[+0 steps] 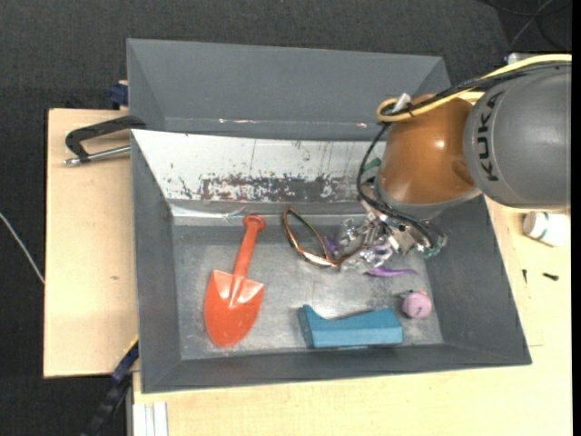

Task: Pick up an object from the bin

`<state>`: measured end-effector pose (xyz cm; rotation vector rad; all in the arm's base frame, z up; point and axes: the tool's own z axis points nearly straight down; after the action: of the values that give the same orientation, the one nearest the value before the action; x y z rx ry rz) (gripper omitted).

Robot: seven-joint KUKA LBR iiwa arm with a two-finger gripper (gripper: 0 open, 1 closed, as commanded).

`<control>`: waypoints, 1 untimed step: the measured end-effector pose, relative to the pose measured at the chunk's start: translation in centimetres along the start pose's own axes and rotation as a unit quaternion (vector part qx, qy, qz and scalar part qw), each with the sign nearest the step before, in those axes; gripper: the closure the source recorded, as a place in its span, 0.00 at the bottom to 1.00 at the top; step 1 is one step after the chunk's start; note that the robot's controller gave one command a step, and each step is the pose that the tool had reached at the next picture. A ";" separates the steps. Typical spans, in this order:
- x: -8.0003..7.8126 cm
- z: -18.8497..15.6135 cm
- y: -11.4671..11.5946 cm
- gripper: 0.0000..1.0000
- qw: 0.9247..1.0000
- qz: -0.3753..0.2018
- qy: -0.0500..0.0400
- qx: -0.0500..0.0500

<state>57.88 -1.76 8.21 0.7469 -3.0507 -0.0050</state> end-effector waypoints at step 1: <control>-0.5 -3.6 0.6 1.00 1.000 0.006 -0.005 0.004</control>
Offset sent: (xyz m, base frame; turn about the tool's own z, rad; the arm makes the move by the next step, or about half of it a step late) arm -0.0141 0.0031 0.1733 0.0024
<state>58.06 -0.95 11.78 0.7327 -3.0660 0.0027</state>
